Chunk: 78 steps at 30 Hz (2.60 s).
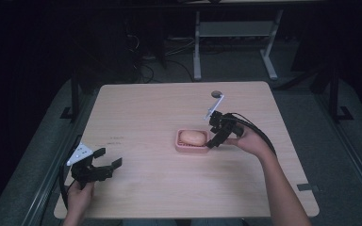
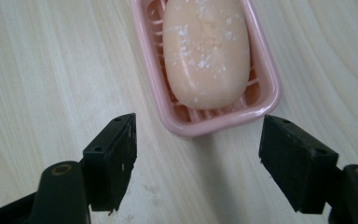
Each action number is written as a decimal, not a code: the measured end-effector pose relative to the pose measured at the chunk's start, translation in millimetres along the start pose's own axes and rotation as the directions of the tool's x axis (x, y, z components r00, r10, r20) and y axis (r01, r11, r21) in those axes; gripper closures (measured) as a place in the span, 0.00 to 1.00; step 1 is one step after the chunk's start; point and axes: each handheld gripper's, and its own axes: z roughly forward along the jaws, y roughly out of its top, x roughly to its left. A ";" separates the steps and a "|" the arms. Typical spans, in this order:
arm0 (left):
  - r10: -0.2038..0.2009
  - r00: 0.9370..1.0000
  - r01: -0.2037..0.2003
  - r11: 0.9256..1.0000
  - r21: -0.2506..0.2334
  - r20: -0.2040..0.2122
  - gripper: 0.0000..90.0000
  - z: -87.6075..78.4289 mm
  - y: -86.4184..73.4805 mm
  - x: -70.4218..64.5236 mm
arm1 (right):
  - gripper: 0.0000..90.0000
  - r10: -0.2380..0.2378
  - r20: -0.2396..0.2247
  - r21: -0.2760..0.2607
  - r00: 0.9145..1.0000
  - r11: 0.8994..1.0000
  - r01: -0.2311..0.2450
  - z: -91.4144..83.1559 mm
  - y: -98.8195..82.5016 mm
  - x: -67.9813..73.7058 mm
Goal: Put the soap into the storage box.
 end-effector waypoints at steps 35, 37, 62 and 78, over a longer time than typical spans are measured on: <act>0.005 1.000 -0.005 1.000 0.007 -0.003 0.16 0.2 -0.5 -0.3 | 0.30 0.022 0.020 -0.017 1.000 1.000 -0.022 -12.5 -44.0 13.1; 0.007 1.000 -0.007 1.000 0.009 -0.004 0.16 0.0 -0.4 -0.7 | 0.30 0.031 0.020 -0.025 0.999 0.999 -0.031 -13.6 -48.7 13.2; 0.011 1.000 -0.011 1.000 0.015 -0.005 0.16 0.5 -1.3 -0.9 | 0.30 0.100 0.020 -0.059 0.995 0.993 -0.099 -13.9 -99.8 22.2; 0.011 1.000 -0.011 1.000 0.015 -0.004 0.16 1.1 -1.7 -1.9 | 0.30 0.148 0.019 -0.091 0.989 0.985 -0.146 -16.1 -129.6 34.0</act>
